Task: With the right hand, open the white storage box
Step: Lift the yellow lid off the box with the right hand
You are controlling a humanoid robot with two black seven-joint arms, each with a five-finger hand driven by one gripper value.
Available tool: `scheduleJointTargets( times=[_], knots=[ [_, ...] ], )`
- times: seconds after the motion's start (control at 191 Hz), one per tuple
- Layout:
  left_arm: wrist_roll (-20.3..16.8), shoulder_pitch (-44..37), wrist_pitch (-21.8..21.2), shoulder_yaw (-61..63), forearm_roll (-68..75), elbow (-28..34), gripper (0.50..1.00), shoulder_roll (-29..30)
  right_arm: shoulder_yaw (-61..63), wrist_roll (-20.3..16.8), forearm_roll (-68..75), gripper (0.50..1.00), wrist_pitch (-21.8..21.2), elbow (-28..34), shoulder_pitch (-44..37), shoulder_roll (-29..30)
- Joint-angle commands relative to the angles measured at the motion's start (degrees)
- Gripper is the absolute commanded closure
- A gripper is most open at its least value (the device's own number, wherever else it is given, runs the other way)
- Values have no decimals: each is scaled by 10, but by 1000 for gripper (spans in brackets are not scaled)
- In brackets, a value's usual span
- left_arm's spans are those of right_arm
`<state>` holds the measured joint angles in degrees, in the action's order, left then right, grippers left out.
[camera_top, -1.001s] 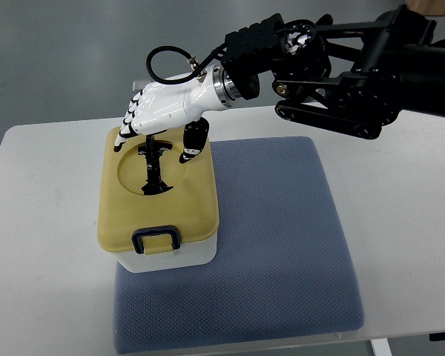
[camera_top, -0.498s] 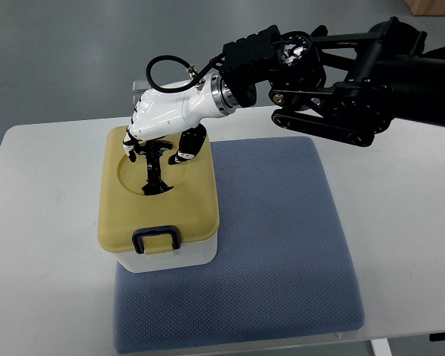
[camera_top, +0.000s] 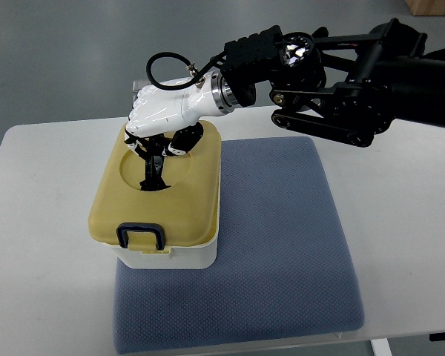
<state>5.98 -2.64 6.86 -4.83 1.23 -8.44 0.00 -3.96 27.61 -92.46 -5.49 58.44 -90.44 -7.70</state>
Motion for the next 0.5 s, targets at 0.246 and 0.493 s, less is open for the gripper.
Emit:
scheduleJointTargets(
  times=[0.246,0.493],
  knots=[
    [0,0,0,0,0,0,500,0,46,1,32,1000,-6,0,-7,-19],
    [0,0,0,0,0,0,500,0,66,3,57,1000,-9,0,-4,-105]
  ],
)
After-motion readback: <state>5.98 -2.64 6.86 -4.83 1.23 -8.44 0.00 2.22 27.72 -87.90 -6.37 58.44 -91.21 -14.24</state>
